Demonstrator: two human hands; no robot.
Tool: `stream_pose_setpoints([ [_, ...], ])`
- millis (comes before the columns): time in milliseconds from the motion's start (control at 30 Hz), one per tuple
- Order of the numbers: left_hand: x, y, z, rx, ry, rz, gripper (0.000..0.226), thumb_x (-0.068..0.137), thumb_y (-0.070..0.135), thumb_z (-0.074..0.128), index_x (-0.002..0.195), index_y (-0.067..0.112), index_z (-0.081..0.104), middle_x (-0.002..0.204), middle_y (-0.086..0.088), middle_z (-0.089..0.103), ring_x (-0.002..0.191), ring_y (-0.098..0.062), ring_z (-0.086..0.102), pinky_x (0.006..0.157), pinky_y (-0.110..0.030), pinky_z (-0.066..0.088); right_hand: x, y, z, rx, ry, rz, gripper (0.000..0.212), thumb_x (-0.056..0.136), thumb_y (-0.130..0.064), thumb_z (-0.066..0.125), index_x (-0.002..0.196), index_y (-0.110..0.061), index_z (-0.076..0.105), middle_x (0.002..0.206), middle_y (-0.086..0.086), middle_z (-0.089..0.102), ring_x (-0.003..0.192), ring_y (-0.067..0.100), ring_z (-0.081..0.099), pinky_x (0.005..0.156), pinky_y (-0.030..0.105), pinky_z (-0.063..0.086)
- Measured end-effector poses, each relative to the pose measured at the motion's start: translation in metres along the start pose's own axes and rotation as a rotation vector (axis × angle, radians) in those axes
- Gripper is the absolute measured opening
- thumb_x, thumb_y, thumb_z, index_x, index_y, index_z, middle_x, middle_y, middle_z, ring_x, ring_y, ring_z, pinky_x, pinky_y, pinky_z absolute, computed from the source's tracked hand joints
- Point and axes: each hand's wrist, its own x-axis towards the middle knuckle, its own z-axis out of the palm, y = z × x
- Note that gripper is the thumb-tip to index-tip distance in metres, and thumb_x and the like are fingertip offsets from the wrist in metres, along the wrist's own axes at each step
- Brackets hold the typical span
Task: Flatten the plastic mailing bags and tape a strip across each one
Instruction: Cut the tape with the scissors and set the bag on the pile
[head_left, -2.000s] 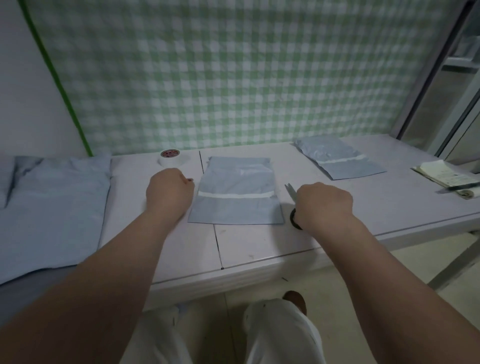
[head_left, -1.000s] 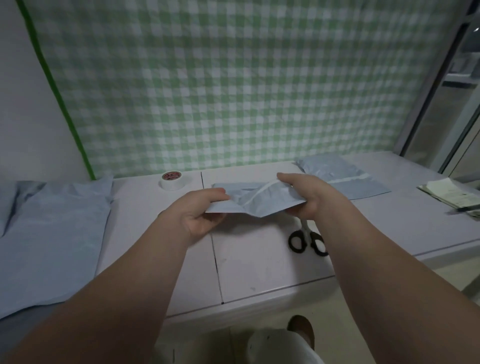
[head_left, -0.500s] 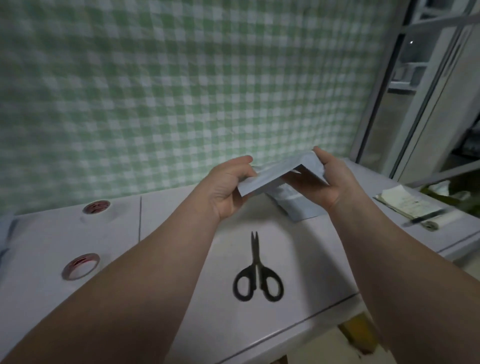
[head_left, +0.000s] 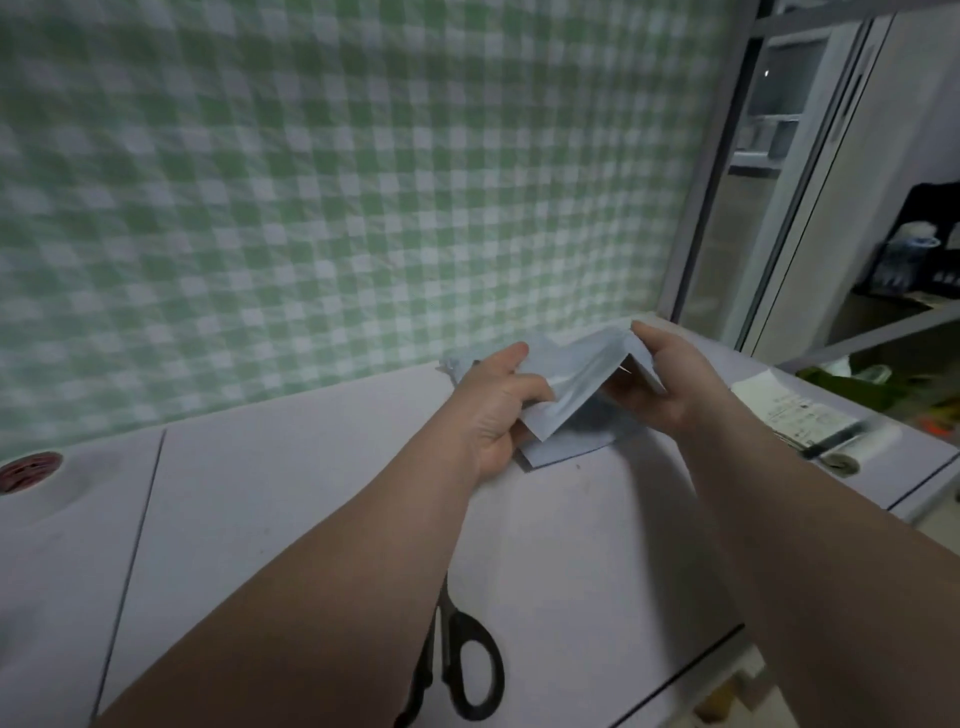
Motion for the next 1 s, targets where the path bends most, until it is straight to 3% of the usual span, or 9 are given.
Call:
stream_pose_setpoints([
  [100, -0.006, -0.011, 0.009, 0.013, -0.024, -0.078, 0.065, 0.083, -0.01, 0.054, 0.142, 0.012, 0.039, 0.125, -0.005, 0.054, 0.108, -0.022, 0.059, 0.083, -0.031, 0.053, -0.001, -0.007, -0.017, -0.298, 0.077, -0.038, 0.014, 0.093, -0.008, 0.052, 0.08, -0.006, 0.057, 0.08, 0.011, 0.057, 0.072, 0.019, 0.06, 0.059, 0.025, 0.055],
  [233, -0.016, -0.02, 0.015, 0.097, -0.041, -0.147, 0.041, 0.083, -0.013, 0.052, 0.118, 0.009, 0.055, 0.119, -0.01, 0.059, 0.091, -0.019, 0.063, 0.067, -0.029, 0.058, -0.008, -0.019, -0.033, -1.419, 0.149, -0.18, 0.021, 0.095, -0.02, 0.053, 0.093, -0.002, 0.063, 0.098, 0.02, 0.061, 0.098, 0.034, 0.059, 0.084, 0.036, 0.046],
  [367, -0.01, -0.024, 0.003, 0.143, 0.146, -0.079, 0.023, 0.082, -0.015, 0.049, 0.091, 0.004, 0.058, 0.104, -0.013, 0.064, 0.093, -0.024, 0.065, 0.071, -0.032, 0.059, -0.013, -0.018, -0.035, -1.834, 0.263, -0.139, 0.026, 0.09, -0.027, 0.054, 0.088, -0.002, 0.065, 0.104, 0.014, 0.064, 0.098, 0.031, 0.058, 0.075, 0.029, 0.044],
  [467, -0.006, -0.026, -0.004, 0.232, 0.22, -0.04, 0.023, 0.079, -0.019, 0.051, 0.073, 0.003, 0.053, 0.091, -0.014, 0.062, 0.091, -0.028, 0.065, 0.079, -0.036, 0.057, -0.014, -0.008, -0.031, -1.929, 0.318, -0.154, 0.016, 0.086, -0.019, 0.054, 0.073, -0.009, 0.051, 0.101, 0.012, 0.063, 0.083, 0.028, 0.053, 0.064, 0.026, 0.039],
  [533, -0.006, -0.027, -0.005, 0.288, 0.216, -0.025, 0.034, 0.08, -0.02, 0.051, 0.064, 0.009, 0.047, 0.08, -0.008, 0.055, 0.085, -0.027, 0.061, 0.077, -0.034, 0.055, -0.019, -0.001, -0.022, -1.946, 0.395, -0.252, 0.01, 0.087, -0.012, 0.049, 0.091, -0.009, 0.057, 0.104, 0.013, 0.06, 0.095, 0.031, 0.054, 0.075, 0.029, 0.04],
  [600, -0.005, -0.029, -0.004, 0.335, 0.181, -0.011, 0.037, 0.082, -0.019, 0.051, 0.065, 0.014, 0.047, 0.081, -0.004, 0.052, 0.089, -0.028, 0.059, 0.079, -0.034, 0.054, -0.018, 0.006, -0.009, -1.968, 0.417, -0.379, 0.023, 0.089, -0.01, 0.045, 0.106, -0.009, 0.059, 0.11, 0.013, 0.059, 0.106, 0.031, 0.052, 0.078, 0.032, 0.038],
  [800, -0.003, -0.027, -0.001, 0.39, 0.099, -0.026, 0.033, 0.086, -0.016, 0.049, 0.074, 0.015, 0.052, 0.083, 0.0, 0.052, 0.084, -0.022, 0.06, 0.074, -0.026, 0.054, 0.004, 0.052, 0.015, -1.784, 0.156, -0.379, 0.042, 0.094, -0.04, 0.032, 0.115, -0.012, 0.054, 0.121, 0.009, 0.053, 0.115, 0.031, 0.044, 0.093, 0.041, 0.037],
  [933, -0.002, -0.026, -0.002, 0.547, 0.182, -0.004, 0.025, 0.087, -0.009, 0.048, 0.078, 0.013, 0.057, 0.076, -0.008, 0.057, 0.058, -0.021, 0.055, 0.071, -0.034, 0.053, 0.004, 0.077, 0.012, -1.842, 0.14, -0.303, 0.074, 0.09, -0.062, 0.023, 0.148, -0.016, 0.018, 0.154, 0.01, 0.021, 0.14, 0.031, 0.014, 0.113, 0.051, 0.014],
  [1000, 0.001, -0.028, -0.006, 0.851, 0.283, 0.104, 0.023, 0.087, 0.002, 0.052, 0.102, 0.015, 0.064, 0.093, -0.01, 0.063, 0.076, -0.025, 0.063, 0.079, -0.033, 0.051, 0.003, 0.08, 0.01, -1.865, 0.13, -0.25, 0.086, 0.087, -0.072, 0.018, 0.152, -0.02, -0.002, 0.16, 0.007, 0.003, 0.146, 0.03, 0.001, 0.116, 0.052, 0.003],
])
